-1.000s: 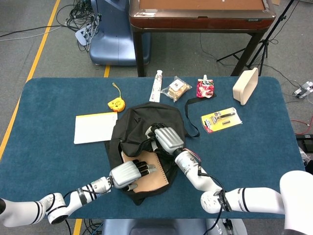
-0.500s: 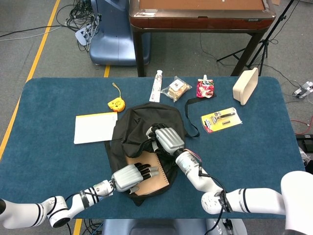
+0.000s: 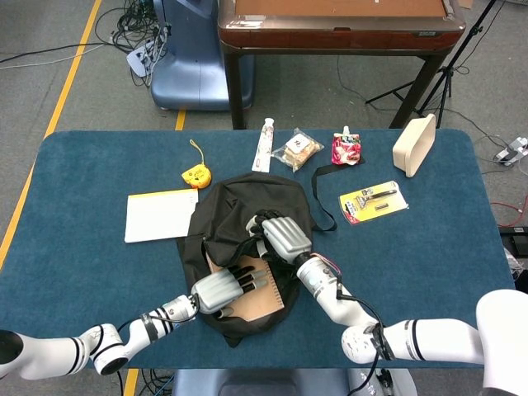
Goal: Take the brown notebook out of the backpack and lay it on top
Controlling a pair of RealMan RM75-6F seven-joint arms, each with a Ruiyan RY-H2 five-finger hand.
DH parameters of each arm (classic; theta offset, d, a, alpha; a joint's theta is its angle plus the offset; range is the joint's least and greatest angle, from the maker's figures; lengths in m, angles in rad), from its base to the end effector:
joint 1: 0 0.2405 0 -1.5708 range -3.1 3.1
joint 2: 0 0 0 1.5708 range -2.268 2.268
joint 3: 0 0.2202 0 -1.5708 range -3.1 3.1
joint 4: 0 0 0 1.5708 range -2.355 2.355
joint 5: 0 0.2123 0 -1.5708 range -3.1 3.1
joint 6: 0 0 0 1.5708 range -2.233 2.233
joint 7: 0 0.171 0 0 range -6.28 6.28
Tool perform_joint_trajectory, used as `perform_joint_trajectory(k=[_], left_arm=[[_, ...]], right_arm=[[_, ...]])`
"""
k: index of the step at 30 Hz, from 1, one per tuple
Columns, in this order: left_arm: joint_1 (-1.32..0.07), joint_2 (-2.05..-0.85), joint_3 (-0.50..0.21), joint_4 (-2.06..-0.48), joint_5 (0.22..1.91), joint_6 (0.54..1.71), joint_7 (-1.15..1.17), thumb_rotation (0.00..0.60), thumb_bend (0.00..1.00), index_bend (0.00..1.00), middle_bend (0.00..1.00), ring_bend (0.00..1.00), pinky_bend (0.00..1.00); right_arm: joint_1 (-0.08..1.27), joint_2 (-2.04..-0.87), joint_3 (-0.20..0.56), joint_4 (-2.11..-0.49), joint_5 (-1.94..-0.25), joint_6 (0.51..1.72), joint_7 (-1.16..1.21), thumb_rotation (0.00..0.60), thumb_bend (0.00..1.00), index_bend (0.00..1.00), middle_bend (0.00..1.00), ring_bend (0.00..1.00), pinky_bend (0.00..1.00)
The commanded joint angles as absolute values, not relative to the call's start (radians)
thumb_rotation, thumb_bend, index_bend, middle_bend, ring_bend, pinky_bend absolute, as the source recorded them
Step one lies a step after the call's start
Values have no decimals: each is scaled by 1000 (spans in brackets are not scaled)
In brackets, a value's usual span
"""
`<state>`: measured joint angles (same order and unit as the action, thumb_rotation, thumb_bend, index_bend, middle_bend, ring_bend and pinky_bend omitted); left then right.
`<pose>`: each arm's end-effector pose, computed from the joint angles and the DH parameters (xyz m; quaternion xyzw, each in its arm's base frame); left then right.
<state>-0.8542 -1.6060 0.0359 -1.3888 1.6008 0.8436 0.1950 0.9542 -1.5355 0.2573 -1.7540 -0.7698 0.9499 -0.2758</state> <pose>-0.0857 0.2752 -0.0947 -0.8980 -0.1928 -0.3247 0.2257 -0.0133 -0.3235 -0.0395 0.6977 -0.5108 0.4207 0.2746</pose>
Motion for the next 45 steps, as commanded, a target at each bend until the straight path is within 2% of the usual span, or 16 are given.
perform_joint_trajectory(k=[1,8,14,19,24,45], left_arm=[[-851,-1618,21,-1360,1584,851,206,600,199,0,29,58,204],[-843,-1620,-5,-1312,1546,864,227,600,199,0,29,58,202],[-826,-1571,-10,-1384,1546,901,204,600,199,0,29,59,202],[-824,-1553,23,-1396,1635,958,130,600,199,33,29,69,202],[-842,-1561,61,-1311,1737,995,120,600,199,41,29,71,202],[-814,-1525,126,-1224,1780,1037,44,600,199,39,29,71,198]], right_arm=[[953,-1536,257,-1754,-771,950,-275,600,884,651,295,119,138],[952,-1537,263,-1746,-766,949,-271,600,884,645,295,120,139],[956,-1542,273,-1724,-756,941,-265,600,884,645,295,119,138],[959,-1544,275,-1718,-750,935,-264,600,884,645,295,120,139],[959,-1542,272,-1734,-757,936,-268,600,884,645,295,120,138],[970,-1528,276,-1754,-719,930,-282,600,884,640,295,120,138]])
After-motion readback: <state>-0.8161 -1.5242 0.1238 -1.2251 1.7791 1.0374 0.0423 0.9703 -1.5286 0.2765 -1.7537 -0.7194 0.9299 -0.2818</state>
